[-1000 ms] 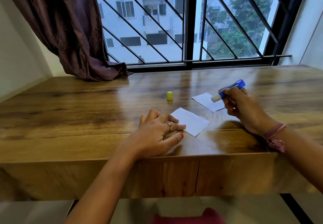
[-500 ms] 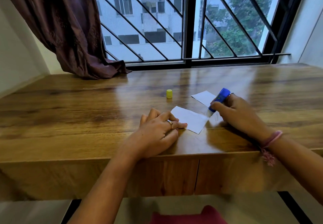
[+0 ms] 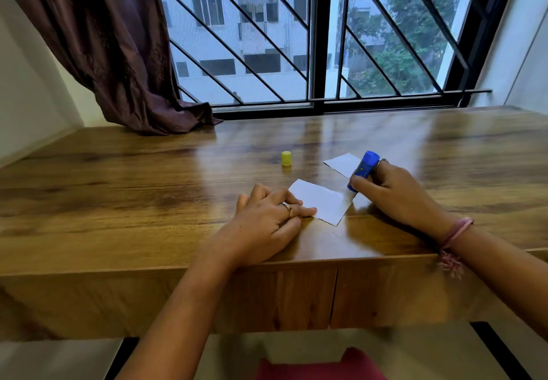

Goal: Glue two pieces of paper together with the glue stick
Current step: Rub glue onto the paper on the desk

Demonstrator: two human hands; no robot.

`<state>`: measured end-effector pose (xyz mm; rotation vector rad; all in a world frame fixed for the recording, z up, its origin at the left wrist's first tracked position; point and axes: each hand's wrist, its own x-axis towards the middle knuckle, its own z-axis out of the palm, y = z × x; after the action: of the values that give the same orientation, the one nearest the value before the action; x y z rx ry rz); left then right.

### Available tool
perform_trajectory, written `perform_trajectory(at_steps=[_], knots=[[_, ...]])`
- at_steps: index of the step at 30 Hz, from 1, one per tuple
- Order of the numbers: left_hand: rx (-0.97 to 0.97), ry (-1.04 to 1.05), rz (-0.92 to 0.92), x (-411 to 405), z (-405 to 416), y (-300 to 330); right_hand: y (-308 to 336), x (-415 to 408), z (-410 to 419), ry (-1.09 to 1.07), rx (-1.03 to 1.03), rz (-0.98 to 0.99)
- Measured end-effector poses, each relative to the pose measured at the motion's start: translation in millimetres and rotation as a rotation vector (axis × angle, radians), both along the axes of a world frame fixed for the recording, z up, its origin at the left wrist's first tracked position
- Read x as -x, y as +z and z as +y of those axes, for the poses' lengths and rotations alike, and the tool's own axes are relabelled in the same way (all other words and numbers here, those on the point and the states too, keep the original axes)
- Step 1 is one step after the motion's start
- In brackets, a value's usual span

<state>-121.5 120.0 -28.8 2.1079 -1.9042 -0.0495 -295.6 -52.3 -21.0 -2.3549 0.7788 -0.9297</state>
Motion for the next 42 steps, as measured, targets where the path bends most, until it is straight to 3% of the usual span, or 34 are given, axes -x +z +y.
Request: perform_trajectory(at_steps=[6, 10, 15, 19, 24, 29, 33, 38, 42], knots=[[-0.001, -0.01, -0.005, -1, 0, 0, 0, 1, 1, 0.056, -0.014, 0.009], [0.005, -0.017, -0.013, -2, 0, -1, 1, 0, -1, -0.022, 0.002, -0.019], [0.009, -0.017, -0.019, -3, -1, -1, -1, 1, 3, 0.074, -0.004, -0.013], [0.005, -0.01, -0.016, -2, 0, -1, 1, 0, 2, 0.01, 0.009, -0.026], [-0.003, -0.012, -0.011, -2, -1, 0, 1, 3, 6, 0.124, -0.009, -0.011], [0.0, -0.015, -0.01, -3, -1, -1, 2, 1, 4, 0.056, -0.03, -0.032], [-0.004, -0.023, -0.006, -3, -1, -1, 1, 4, 9, 0.168, -0.051, -0.025], [-0.006, -0.021, -0.007, -3, 0, 0, 3, 2, 7, 0.059, -0.022, -0.041], [-0.006, -0.022, -0.01, -2, 0, 1, 2, 5, 12, 0.168, -0.025, -0.006]])
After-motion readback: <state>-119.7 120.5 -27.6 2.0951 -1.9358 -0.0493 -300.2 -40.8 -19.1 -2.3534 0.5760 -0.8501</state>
